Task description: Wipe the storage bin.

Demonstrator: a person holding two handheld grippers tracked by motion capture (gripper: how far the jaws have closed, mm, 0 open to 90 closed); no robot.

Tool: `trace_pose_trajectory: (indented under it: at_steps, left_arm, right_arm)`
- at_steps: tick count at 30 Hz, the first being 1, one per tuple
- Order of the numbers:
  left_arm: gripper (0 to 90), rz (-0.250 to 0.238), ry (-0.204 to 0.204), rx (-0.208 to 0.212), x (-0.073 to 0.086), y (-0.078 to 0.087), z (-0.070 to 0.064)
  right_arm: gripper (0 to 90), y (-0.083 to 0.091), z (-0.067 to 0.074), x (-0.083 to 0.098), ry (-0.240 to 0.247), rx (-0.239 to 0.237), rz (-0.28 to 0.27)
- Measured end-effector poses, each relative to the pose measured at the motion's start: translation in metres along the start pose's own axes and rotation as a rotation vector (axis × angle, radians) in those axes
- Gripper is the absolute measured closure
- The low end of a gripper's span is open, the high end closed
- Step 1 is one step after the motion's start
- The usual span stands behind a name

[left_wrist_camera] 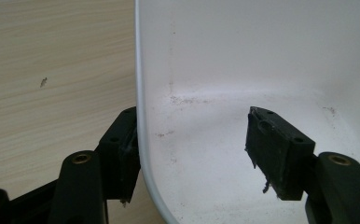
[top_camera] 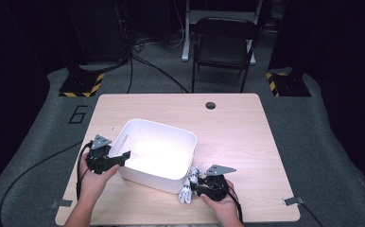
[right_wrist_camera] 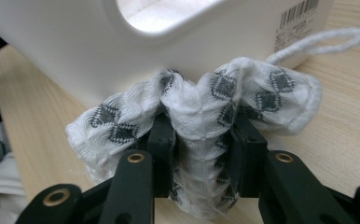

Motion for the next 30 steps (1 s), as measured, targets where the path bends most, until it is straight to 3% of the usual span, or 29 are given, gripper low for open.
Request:
trace_pose_trajectory:
  at_steps: [9,14,17,18,21,25,30]
  left_arm:
    - [37.4,-0.003,0.008,-0.007,0.001,0.000,-0.001]
    - [35.7,0.004,0.023,0.012,0.001,-0.001,0.000]
    - [34.0,0.009,0.037,0.030,0.001,-0.002,0.001]
    - [34.6,0.013,0.035,0.041,0.000,-0.003,0.003]
    - [36.0,0.019,0.036,0.050,-0.001,-0.004,0.004]
    - [36.8,0.011,0.040,0.046,-0.001,-0.005,0.004]
    - [38.9,0.025,0.028,0.031,-0.001,-0.003,0.003]
  right_arm:
    - [65.9,0.003,-0.003,-0.007,0.020,0.031,-0.021]
    - [65.7,0.003,-0.007,-0.007,-0.004,0.003,-0.038]
    - [65.3,0.001,-0.005,-0.003,-0.017,-0.004,-0.007]
    - [65.0,0.002,-0.004,-0.001,0.003,-0.013,0.018]
    - [64.8,0.003,0.000,0.002,-0.013,-0.035,0.030]
    - [64.8,0.004,0.007,0.002,-0.012,-0.069,0.039]
    - [64.4,0.002,0.010,0.002,0.003,-0.055,0.034]
Point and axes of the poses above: each handheld gripper's, and its own axes: y roughly backward along the jaws, x roughly out of its underside, z roughly to its left, the point moved 6 cm from there along -y, roughly forward along the jaws, and after that the axes turned 8 degrees about -x, right-handed, at the moved point
